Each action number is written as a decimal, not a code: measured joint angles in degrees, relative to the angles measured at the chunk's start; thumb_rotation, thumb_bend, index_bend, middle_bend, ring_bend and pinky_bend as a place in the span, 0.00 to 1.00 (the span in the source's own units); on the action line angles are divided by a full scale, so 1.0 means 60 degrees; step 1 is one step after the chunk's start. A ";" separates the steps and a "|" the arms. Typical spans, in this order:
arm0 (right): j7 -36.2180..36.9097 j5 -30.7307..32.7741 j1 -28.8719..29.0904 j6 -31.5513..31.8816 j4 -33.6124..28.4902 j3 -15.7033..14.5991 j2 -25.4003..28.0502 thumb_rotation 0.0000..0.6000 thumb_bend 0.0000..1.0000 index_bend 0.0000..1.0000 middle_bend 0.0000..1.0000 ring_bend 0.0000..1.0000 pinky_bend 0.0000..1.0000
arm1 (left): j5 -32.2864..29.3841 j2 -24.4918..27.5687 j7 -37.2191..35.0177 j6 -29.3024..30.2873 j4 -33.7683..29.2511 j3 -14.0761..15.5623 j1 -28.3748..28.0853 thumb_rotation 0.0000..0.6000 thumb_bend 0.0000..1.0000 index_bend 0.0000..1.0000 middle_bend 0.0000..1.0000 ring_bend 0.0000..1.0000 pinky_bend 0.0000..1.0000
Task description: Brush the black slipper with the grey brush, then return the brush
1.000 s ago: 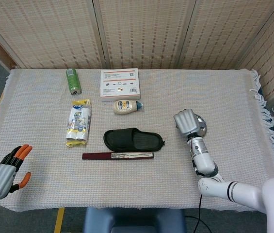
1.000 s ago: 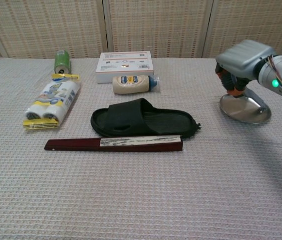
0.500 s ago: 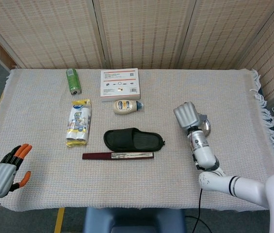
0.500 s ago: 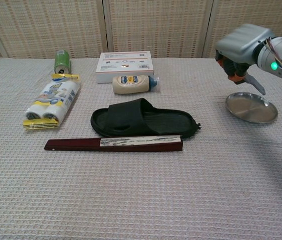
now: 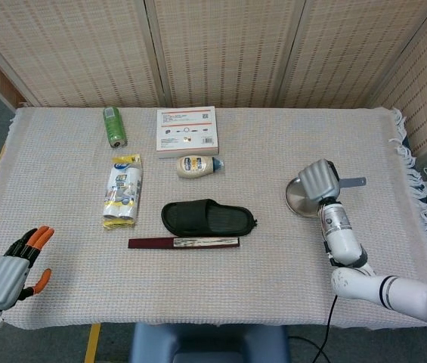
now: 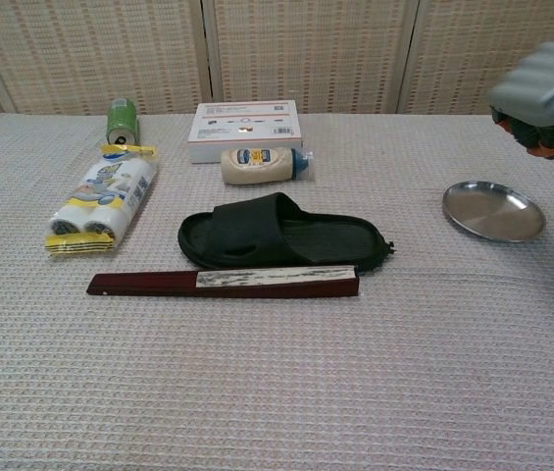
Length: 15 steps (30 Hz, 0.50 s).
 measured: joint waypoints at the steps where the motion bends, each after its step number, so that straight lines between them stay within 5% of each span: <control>1: 0.0205 -0.0042 -0.0057 -0.0075 0.0277 -0.0040 -0.0152 1.00 0.29 0.95 0.62 0.53 0.80 | -0.0012 -0.0006 0.0003 -0.0025 0.0002 0.0000 -0.0007 1.00 0.47 0.00 0.00 0.00 0.17; 9: 0.1254 -0.0519 -0.0277 -0.0578 0.1955 -0.0222 -0.1266 1.00 0.29 0.92 0.62 0.53 0.80 | -0.0139 -0.0036 0.0007 -0.0184 0.0051 -0.0024 -0.0060 1.00 0.47 0.00 0.00 0.00 0.17; 15: 0.1698 -0.1141 -0.0330 -0.0876 0.3412 -0.0315 -0.2286 1.00 0.29 0.79 0.61 0.51 0.80 | -0.0199 -0.0036 -0.0014 -0.0284 0.0076 -0.0028 -0.0099 1.00 0.47 0.00 0.00 0.00 0.17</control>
